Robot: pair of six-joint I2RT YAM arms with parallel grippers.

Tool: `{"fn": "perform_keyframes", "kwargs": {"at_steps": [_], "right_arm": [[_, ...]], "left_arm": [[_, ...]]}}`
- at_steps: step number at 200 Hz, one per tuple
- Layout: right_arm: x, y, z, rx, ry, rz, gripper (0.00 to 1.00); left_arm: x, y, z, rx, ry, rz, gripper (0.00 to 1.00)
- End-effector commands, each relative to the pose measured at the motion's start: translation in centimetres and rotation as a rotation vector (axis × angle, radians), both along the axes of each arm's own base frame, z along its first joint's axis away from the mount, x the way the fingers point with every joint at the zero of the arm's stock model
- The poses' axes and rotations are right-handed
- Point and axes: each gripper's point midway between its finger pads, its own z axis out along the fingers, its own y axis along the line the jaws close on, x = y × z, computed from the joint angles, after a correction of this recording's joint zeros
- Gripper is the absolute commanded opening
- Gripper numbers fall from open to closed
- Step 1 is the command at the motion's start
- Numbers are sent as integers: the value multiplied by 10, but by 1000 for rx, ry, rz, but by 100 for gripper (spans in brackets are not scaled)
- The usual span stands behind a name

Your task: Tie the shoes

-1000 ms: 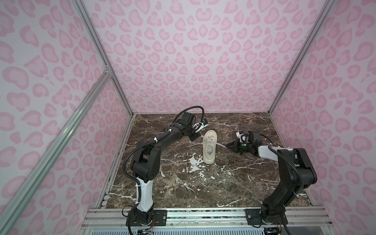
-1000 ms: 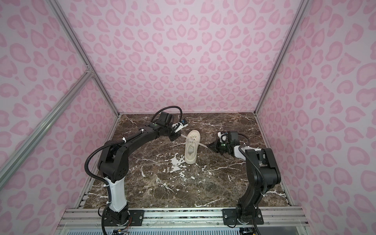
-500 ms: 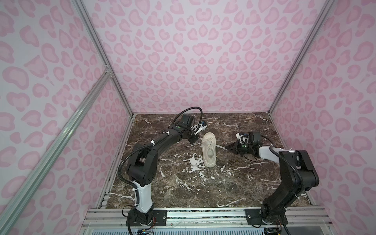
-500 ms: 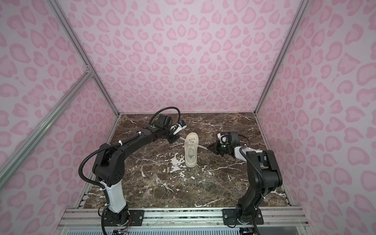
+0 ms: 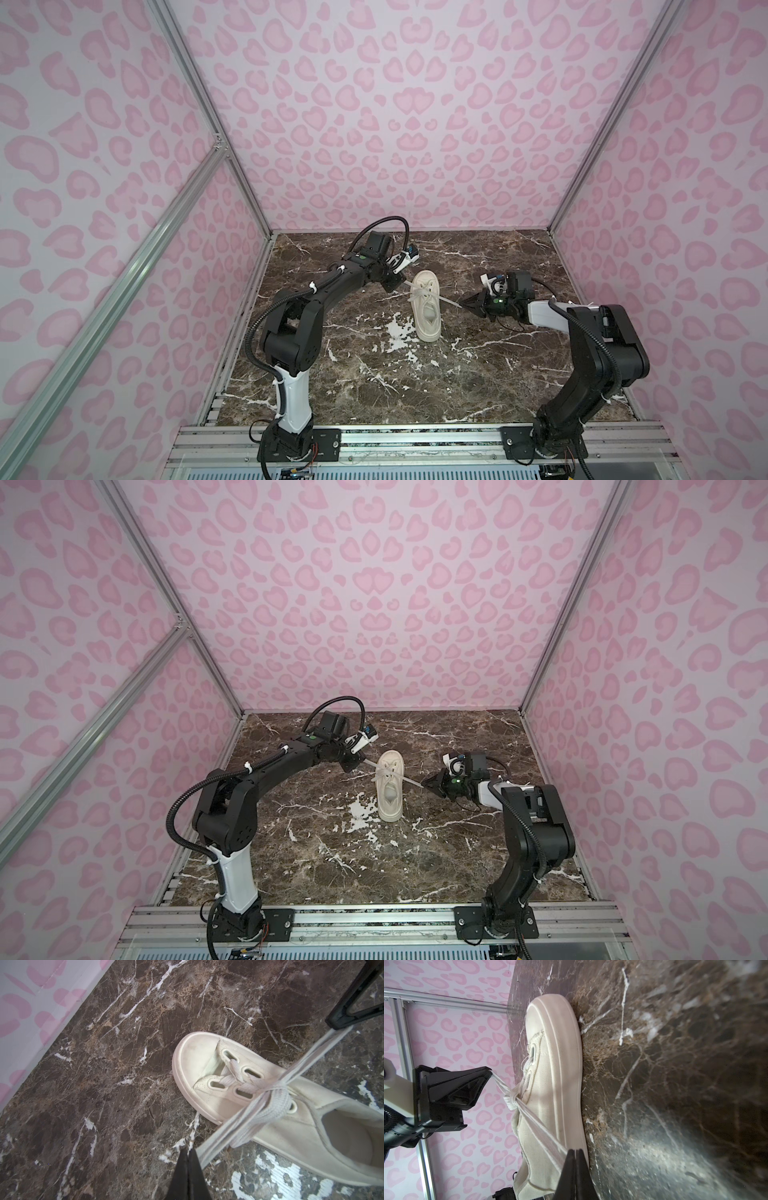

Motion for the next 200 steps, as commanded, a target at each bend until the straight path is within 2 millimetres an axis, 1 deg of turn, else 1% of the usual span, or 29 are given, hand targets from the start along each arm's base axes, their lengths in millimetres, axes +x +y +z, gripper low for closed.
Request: {"fn": "perform_keyframes", "kwargs": {"at_steps": [1,66,86,97,109,116,123,129,132,140,147,150,151,154,168,182,193,200], "right_arm": [[-7,-14,-21,-67,72,-46,0],[-5,-17,-22,-73,74,-53,0],[-4,-14,-21,-59,70,-44,0],[-4,-12,-18,-53,64,-39,0],[-2,-10,-14,-52,55,-32,0],[0,-8,-10,-52,48,-24,0],[1,-7,-6,-53,40,-17,5],[2,-5,-2,-54,31,-10,10],[3,-4,1,-56,26,-5,14],[4,-3,4,-60,15,5,22],[4,0,7,-67,10,15,27],[5,0,8,-70,9,18,28],[5,1,8,-71,10,19,28],[5,2,9,-72,8,22,29],[7,6,11,-69,5,30,32],[9,9,11,-68,4,35,34],[10,13,12,-72,1,42,35],[11,15,12,-78,0,49,36]], "left_arm": [[25,28,4,88,-80,105,4],[29,30,2,78,-77,112,4],[21,19,4,48,-51,59,3],[14,10,4,24,-33,6,3],[15,5,7,-8,-19,18,4],[14,3,6,-18,-6,11,7],[15,2,6,-28,1,14,10],[16,1,7,-37,2,23,16],[17,1,7,-42,2,26,18],[19,1,9,-50,-3,35,26],[21,1,11,-54,-7,49,34],[22,1,11,-56,-6,53,35],[22,1,11,-57,-8,54,38],[23,1,13,-62,-10,59,41],[28,5,19,-101,-6,101,44],[34,14,27,-176,11,165,48],[41,25,36,-251,20,234,52],[42,32,38,-307,44,275,54]]}}
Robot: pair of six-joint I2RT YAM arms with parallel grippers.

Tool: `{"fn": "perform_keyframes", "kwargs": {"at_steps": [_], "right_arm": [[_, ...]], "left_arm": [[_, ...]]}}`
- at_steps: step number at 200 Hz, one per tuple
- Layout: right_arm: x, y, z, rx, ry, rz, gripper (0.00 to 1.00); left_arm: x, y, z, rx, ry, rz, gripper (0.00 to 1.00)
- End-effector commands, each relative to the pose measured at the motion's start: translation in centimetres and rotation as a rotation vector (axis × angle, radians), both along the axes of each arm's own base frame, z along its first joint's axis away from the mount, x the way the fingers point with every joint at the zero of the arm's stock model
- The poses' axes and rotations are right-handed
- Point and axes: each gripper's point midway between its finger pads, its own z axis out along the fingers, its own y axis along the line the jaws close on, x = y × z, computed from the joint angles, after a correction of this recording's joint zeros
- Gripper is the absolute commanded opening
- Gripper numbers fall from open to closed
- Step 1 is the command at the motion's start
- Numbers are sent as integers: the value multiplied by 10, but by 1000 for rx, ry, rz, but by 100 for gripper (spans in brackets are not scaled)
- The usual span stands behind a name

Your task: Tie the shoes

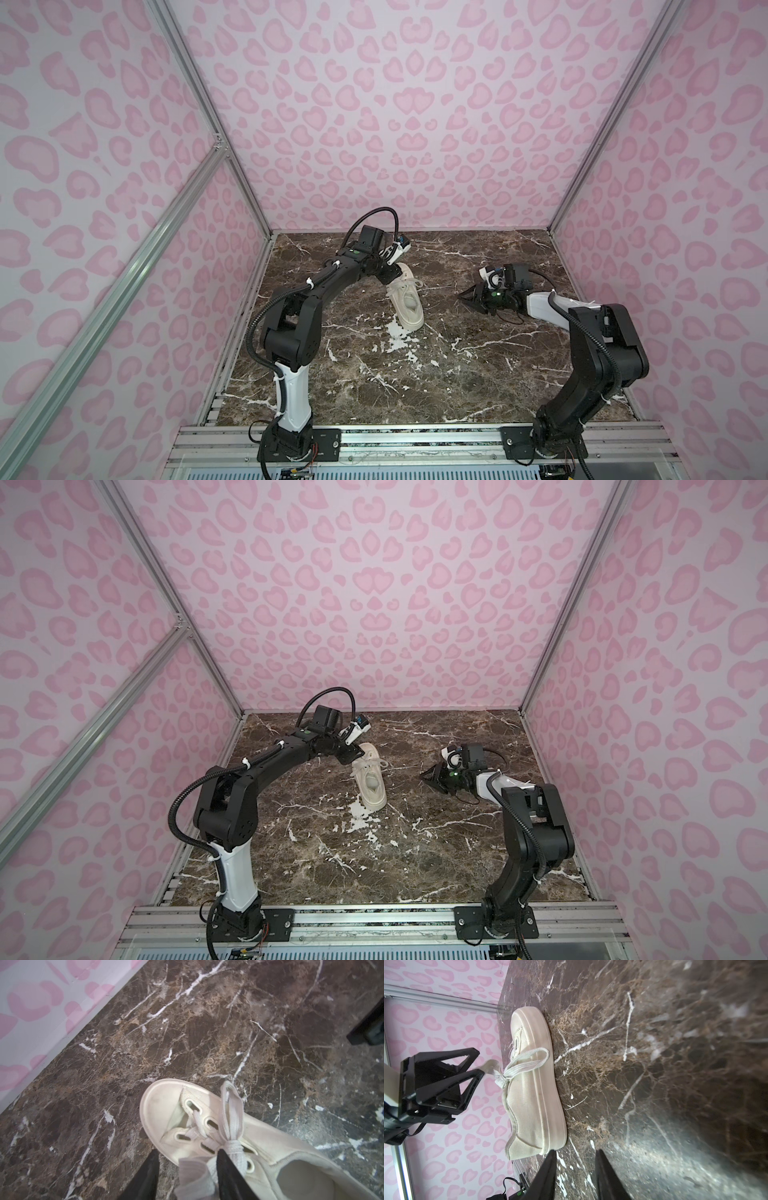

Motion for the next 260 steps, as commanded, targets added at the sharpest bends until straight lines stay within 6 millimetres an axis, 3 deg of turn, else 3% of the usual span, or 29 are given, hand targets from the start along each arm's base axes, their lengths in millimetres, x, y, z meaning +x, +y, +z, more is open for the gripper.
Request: {"fn": "perform_keyframes", "kwargs": {"at_steps": [1,21,39,55,58,62,64,80,106,167,260], "right_arm": [[-1,6,-3,-17,9,21,37],[1,13,-3,-33,9,43,38],[4,21,0,-29,8,57,39],[6,27,3,-33,7,75,39],[6,29,3,-35,6,80,39],[7,30,4,-37,4,84,39],[7,30,4,-39,5,86,39],[8,34,6,-42,1,103,39],[8,34,3,-48,6,109,38],[10,29,1,-55,7,85,37],[-7,19,4,-70,0,65,37]], "left_arm": [[14,12,27,-203,14,135,55],[21,29,30,-374,108,241,58],[25,41,16,-456,219,337,59],[27,46,5,-530,349,428,65],[27,46,2,-542,378,437,72],[27,47,-2,-555,410,453,96],[27,48,-5,-557,425,464,99],[26,43,-19,-590,505,483,97],[29,35,-23,-673,553,499,97],[29,7,-50,-638,662,455,97],[5,-53,-51,-630,730,313,97]]}}
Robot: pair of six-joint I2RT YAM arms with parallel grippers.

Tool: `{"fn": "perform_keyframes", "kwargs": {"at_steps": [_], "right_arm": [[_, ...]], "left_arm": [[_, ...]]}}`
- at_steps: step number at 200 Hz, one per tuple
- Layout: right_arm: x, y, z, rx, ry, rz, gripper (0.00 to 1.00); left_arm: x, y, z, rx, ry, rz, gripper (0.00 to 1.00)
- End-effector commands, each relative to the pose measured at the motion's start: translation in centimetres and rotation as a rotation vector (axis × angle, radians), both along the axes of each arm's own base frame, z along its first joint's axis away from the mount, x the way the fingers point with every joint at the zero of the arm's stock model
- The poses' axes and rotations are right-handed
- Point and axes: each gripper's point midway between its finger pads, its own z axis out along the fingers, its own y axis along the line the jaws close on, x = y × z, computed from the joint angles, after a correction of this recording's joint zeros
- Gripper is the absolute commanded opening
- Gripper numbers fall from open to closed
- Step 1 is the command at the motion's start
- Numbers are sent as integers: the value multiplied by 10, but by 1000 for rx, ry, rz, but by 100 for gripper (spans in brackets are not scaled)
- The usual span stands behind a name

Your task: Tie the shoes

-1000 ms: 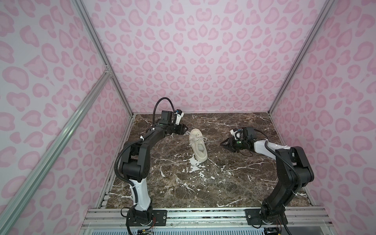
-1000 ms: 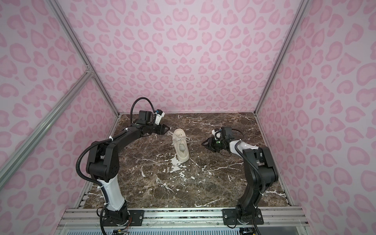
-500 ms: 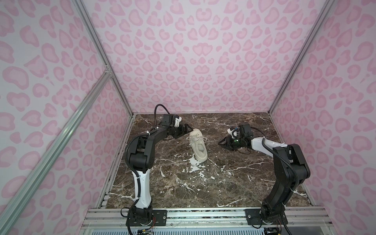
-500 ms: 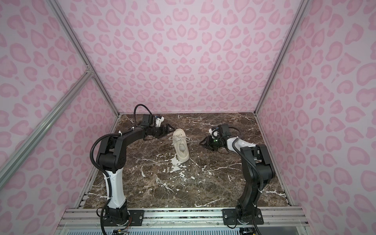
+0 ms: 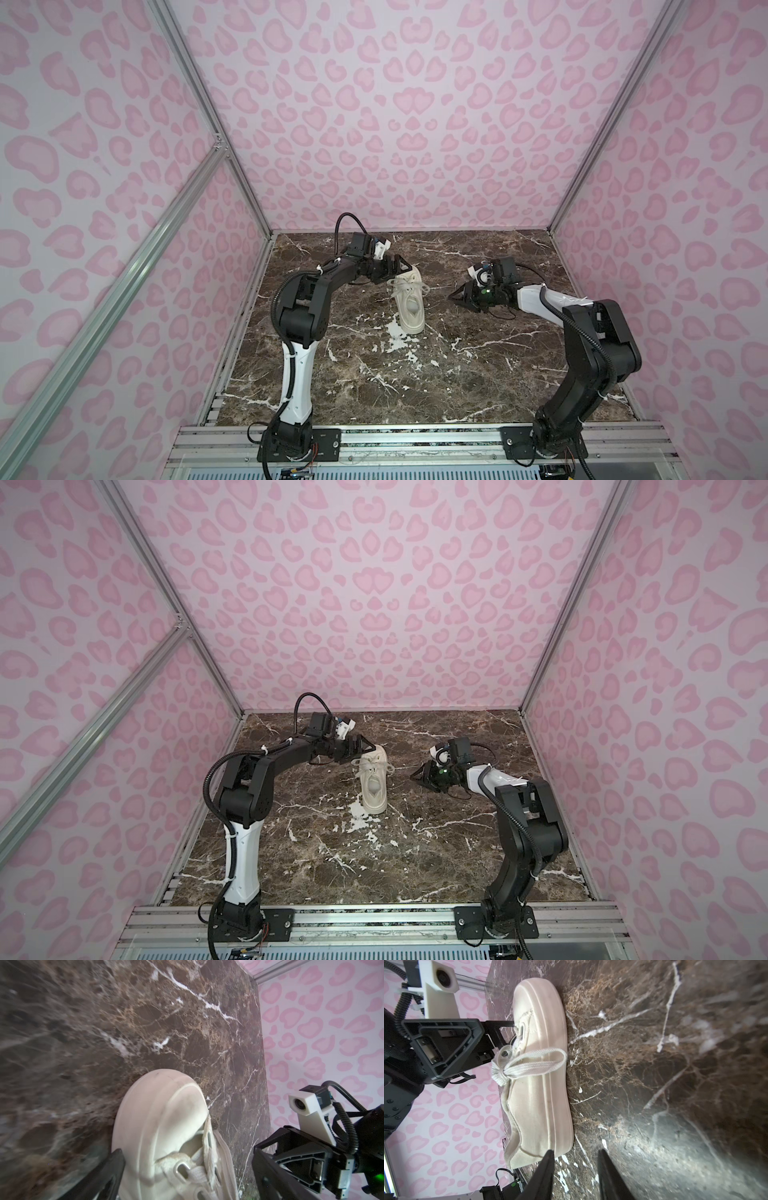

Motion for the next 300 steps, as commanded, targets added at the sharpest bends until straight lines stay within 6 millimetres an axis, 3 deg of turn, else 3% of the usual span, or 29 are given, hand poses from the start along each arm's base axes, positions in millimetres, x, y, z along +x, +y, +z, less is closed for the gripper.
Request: {"fn": "perform_keyframes", "kwargs": {"at_steps": [1,31,77,102,123,128,149,161,175,186,204,236,266,300], "right_arm": [[-3,-3,0,-11,-19,-2,37],[-10,-8,5,-29,-35,-7,37],[-9,-11,32,-191,-181,104,37],[-5,2,47,-301,-269,236,38],[0,11,52,-365,-285,307,38],[3,12,53,-374,-286,310,37],[10,15,53,-367,-284,293,36],[13,17,54,-350,-291,273,35],[14,20,55,-331,-288,266,35],[15,22,53,-330,-283,269,34],[16,25,53,-334,-278,284,34],[22,26,57,-343,-274,292,34],[28,31,58,-325,-276,289,34],[31,41,57,-311,-271,310,34]], "left_arm": [[-8,-14,3,-27,10,-36,97],[-13,-19,8,17,-38,-37,97],[-1,21,55,94,-206,56,97],[-18,43,66,163,-252,13,97],[-44,54,55,232,-303,-64,98],[-56,56,42,249,-285,-88,100],[-80,57,23,265,-305,-179,84],[-88,55,18,283,-349,-218,78],[-92,55,12,316,-396,-251,64],[-90,54,10,307,-411,-257,53],[-85,48,4,285,-374,-276,48],[-70,43,-13,222,-221,-189,49],[-65,35,-9,117,-193,-89,50],[-63,28,-11,65,-176,-95,50]]}}
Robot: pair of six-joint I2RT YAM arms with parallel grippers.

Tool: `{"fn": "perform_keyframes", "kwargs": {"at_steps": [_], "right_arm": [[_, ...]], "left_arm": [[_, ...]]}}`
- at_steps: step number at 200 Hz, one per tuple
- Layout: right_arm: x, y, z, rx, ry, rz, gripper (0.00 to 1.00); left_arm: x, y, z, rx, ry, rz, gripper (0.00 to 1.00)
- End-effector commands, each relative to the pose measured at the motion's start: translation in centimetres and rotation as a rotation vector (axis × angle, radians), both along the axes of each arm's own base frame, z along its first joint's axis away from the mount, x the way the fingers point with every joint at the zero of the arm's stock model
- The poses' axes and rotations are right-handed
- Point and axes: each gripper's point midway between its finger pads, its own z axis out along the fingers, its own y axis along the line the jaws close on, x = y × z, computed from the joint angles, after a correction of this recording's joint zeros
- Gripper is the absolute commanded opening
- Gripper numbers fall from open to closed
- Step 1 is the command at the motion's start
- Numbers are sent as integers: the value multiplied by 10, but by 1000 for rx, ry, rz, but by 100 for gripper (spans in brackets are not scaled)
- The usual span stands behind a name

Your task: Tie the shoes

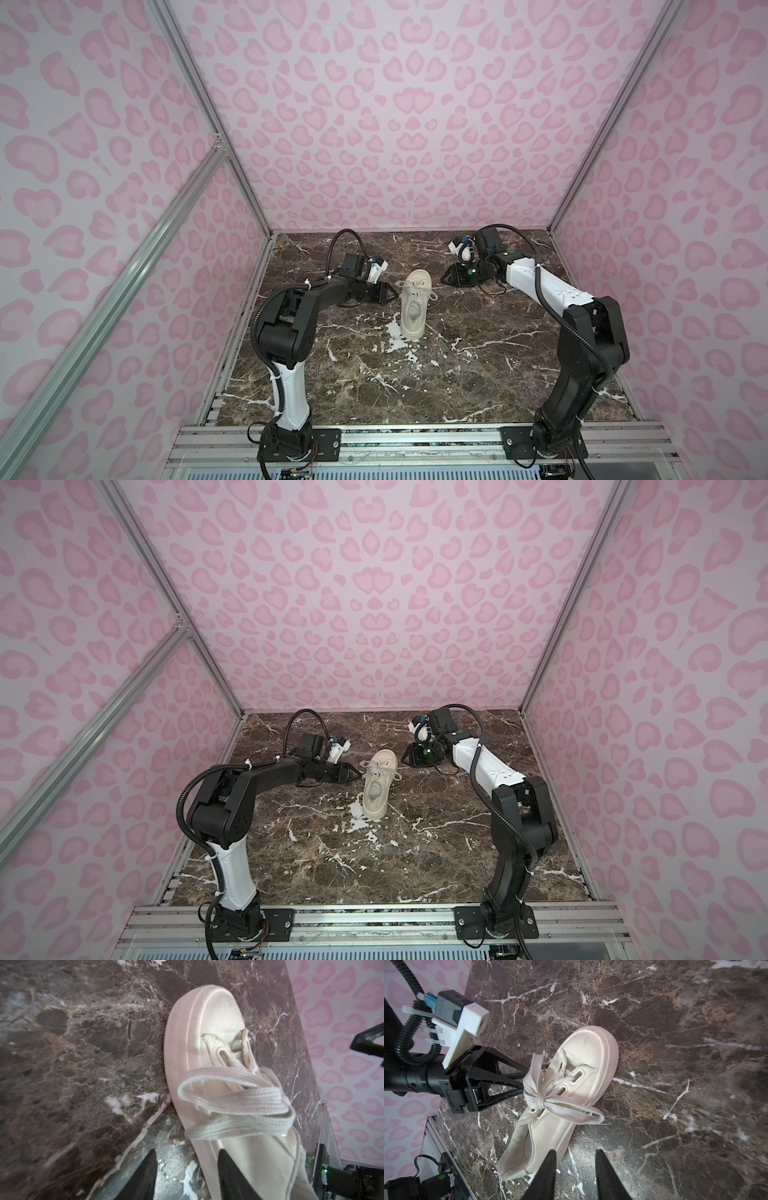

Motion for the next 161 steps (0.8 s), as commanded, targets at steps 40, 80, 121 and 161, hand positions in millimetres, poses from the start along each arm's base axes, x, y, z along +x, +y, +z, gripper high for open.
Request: {"fn": "perform_keyframes", "kwargs": {"at_steps": [40,80,121,161], "right_arm": [[1,14,-3,22,28,24,34],[1,22,-3,40,31,31,33],[-2,35,-11,47,50,50,33],[6,43,3,58,18,57,33]], "left_arm": [[10,-17,5,-134,20,4,50],[10,-18,2,-151,39,5,39],[7,-23,3,-170,39,-7,38],[4,-26,-5,-168,58,-5,40]]}}
